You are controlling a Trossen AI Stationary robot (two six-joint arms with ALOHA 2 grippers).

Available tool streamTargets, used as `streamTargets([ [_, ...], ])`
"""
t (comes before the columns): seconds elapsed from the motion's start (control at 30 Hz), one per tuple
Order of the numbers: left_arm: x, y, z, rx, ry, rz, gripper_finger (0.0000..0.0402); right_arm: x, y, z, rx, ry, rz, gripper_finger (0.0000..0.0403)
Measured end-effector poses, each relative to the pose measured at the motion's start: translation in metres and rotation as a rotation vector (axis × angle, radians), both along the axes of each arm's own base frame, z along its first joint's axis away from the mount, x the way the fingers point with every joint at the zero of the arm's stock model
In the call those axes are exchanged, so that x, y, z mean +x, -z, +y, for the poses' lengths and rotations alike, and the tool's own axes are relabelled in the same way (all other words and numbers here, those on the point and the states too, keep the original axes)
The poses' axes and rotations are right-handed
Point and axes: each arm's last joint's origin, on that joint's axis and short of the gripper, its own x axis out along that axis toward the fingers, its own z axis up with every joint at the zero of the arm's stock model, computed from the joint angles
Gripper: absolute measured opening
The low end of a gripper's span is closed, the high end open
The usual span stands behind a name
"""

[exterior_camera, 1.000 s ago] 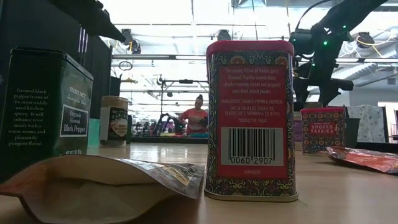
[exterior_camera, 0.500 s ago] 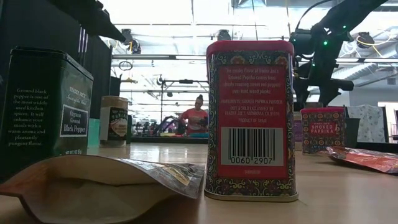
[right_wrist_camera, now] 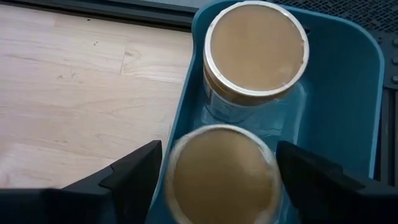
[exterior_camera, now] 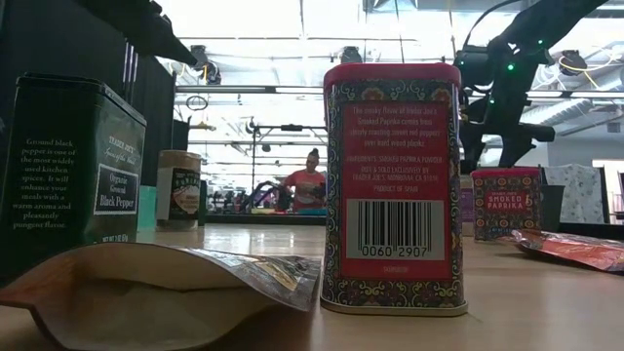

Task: Sort spices by type
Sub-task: Adjust the dark green bin

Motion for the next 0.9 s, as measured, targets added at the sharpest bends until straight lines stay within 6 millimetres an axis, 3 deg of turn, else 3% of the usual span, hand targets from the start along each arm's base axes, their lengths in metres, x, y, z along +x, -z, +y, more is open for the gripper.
streamTargets([
  [0.2,0.000,0.000,0.000,0.000,0.000,0.000,0.0004,-0.002,-0.004,0.002,-0.018,-0.007,-0.010,0.0304],
  [0.53,0.000,0.000,0.000,0.000,0.000,0.000,0.0004,-0.010,-0.054,0.020,-0.120,-0.043,-0.117,0.0296],
  [0.73,0.000,0.000,0.000,0.000,0.001,-0.004,0.0004,-0.001,-0.056,0.050,0.053,-0.226,-0.221,0.0229],
  [0.9,0.000,0.000,0.000,0.000,0.001,-0.005,0.0004,0.000,-0.046,0.073,0.202,-0.224,-0.109,0.0138],
])
